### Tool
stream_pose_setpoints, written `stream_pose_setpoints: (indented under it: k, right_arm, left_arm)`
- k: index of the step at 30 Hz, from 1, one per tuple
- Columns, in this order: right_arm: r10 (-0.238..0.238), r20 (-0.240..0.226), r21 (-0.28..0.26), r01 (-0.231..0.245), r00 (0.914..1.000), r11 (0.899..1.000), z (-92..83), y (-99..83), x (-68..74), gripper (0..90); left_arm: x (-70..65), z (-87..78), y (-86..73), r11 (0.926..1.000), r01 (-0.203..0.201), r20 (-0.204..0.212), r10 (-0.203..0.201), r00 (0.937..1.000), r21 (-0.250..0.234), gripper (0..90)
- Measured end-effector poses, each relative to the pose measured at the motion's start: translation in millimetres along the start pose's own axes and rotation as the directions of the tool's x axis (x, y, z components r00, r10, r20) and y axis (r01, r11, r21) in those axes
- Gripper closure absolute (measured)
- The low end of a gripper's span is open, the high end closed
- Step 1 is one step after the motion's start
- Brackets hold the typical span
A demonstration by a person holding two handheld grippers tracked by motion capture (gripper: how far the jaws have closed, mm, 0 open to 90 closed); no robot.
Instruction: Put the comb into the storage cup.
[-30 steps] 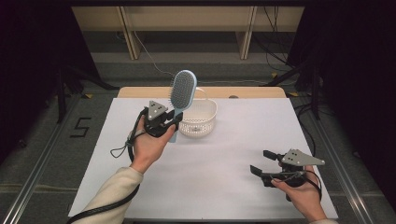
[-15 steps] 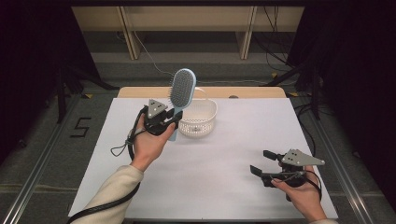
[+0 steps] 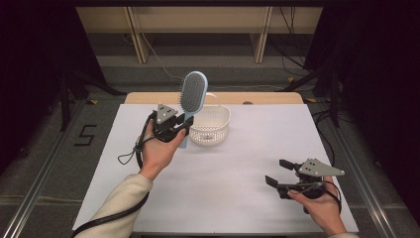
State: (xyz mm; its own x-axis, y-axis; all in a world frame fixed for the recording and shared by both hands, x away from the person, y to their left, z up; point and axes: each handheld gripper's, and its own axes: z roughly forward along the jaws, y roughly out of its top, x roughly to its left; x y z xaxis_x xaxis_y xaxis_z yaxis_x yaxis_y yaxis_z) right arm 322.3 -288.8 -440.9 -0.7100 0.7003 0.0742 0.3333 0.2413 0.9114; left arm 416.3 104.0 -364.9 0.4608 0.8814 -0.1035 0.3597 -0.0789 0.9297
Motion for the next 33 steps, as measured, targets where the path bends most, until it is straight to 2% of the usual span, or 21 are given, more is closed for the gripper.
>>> stream_pose_setpoints:
  k: [33]
  right_arm:
    - [-0.010,0.015,-0.007,0.010,0.9998,1.000,2.0,0.0,-2.8,17.9]
  left_arm:
    - [7.0,4.9,4.6,0.9999,-0.002,0.002,0.002,1.0000,-0.014,69.7]
